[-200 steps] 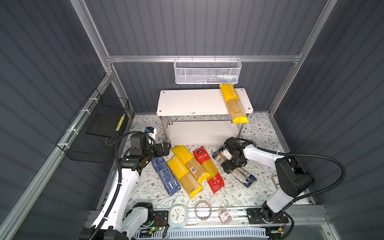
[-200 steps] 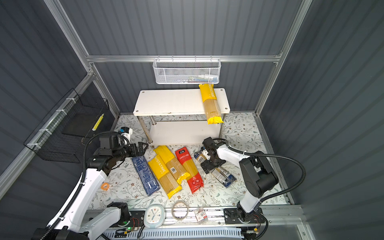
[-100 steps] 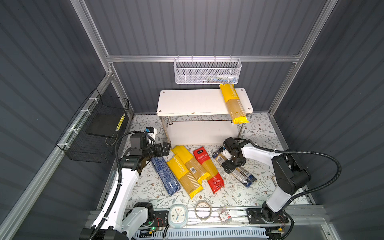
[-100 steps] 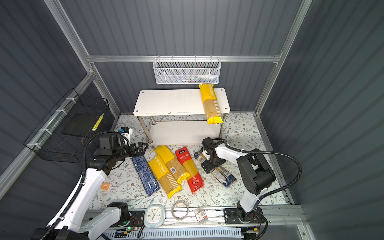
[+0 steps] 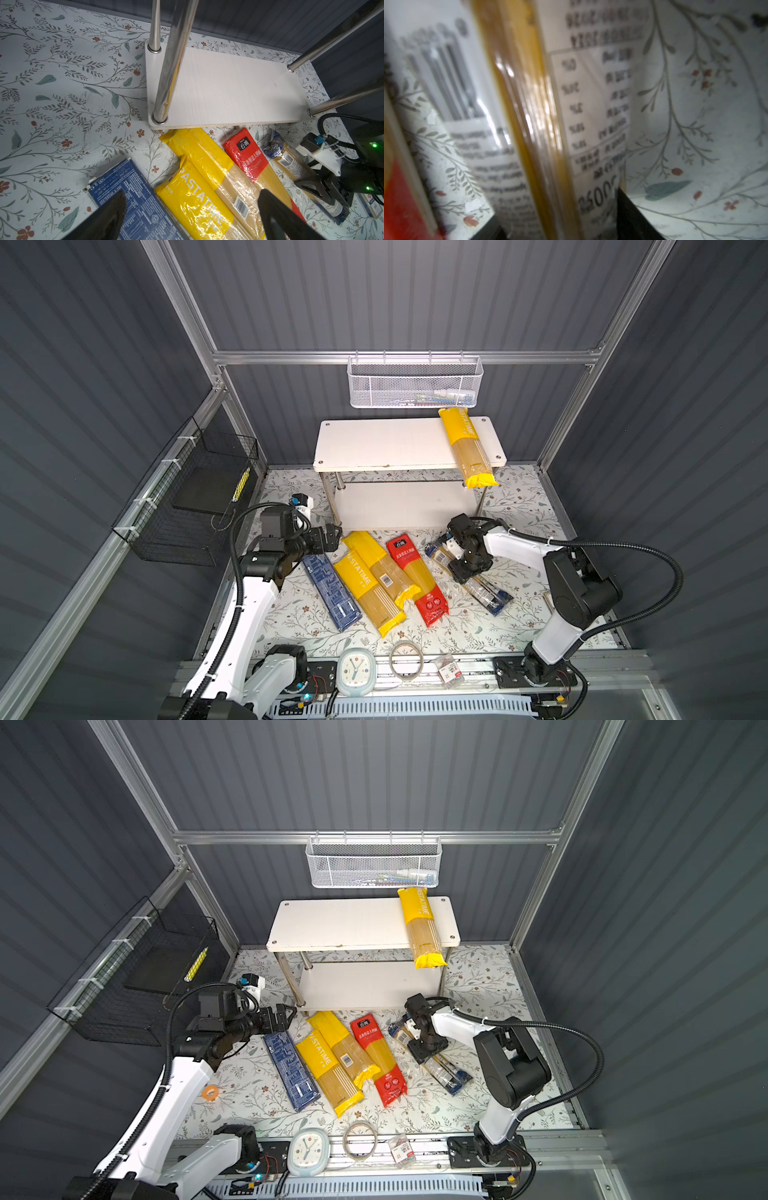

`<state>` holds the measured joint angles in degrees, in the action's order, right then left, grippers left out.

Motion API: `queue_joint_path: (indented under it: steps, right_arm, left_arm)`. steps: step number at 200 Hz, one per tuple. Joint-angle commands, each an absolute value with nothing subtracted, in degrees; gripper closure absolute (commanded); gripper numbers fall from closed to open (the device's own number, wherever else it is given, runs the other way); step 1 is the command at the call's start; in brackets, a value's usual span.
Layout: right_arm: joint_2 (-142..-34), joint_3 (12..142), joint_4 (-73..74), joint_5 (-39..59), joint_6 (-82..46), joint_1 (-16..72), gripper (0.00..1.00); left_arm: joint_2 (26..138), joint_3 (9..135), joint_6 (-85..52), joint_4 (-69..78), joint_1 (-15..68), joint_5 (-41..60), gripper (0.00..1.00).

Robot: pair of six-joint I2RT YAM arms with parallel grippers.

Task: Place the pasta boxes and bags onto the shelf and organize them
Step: 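Lift the clear spaghetti bag upright with the right gripper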

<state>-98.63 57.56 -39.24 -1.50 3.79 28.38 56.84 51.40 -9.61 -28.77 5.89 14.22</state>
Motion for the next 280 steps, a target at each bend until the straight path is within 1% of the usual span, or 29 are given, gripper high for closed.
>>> queue_joint_path:
  steps: [1, 31, 56, 69, 142, 189, 202, 205, 212, 280]
  right_arm:
    - [-100.1, 56.0, -41.0, -1.6, 2.5, 28.5, 0.43]
    - [-98.5, 56.7, -42.0, 0.0, 1.0, 28.6, 0.57]
    - [-95.8, 56.9, -42.4, 2.1, -0.5, 28.5, 0.78]
    - [-94.5, 56.7, -42.4, 3.3, -1.4, 28.6, 0.82]
    - [-89.8, 58.9, -43.1, 7.9, -3.2, 28.6, 0.83]
    - [-85.7, 59.1, -41.1, 17.7, -4.7, 28.5, 0.83]
    - [-83.9, 59.1, -41.0, 18.7, -5.6, 28.6, 0.83]
    - [-83.4, 59.1, -41.0, 20.8, -5.7, 28.5, 0.83]
    - [-82.3, 58.9, -40.9, 21.9, -6.2, 28.6, 0.82]
    - [-73.9, 55.0, -38.8, 32.6, -14.6, 29.3, 0.81]
  left_arm:
    - [55.9, 52.2, -8.9, -30.5, 5.7, 14.9, 0.00]
    - [55.8, 52.4, -8.9, -30.4, 5.7, 14.9, 0.00]
    - [56.2, 52.4, -8.9, -30.4, 5.7, 14.8, 0.00]
    - [56.4, 52.5, -8.8, -30.6, 5.7, 14.8, 0.00]
    - [56.3, 52.3, -8.9, -30.4, 5.6, 14.3, 0.00]
    - [55.7, 52.4, -8.9, -30.7, 5.6, 13.7, 0.00]
    - [55.5, 52.4, -8.9, -30.7, 5.6, 13.4, 0.00]
    - [55.4, 52.3, -8.9, -30.6, 5.7, 13.4, 0.00]
    - [55.4, 52.2, -8.9, -30.4, 5.7, 13.3, 0.00]
    - [56.3, 52.5, -8.9, -30.7, 5.7, 13.6, 0.00]
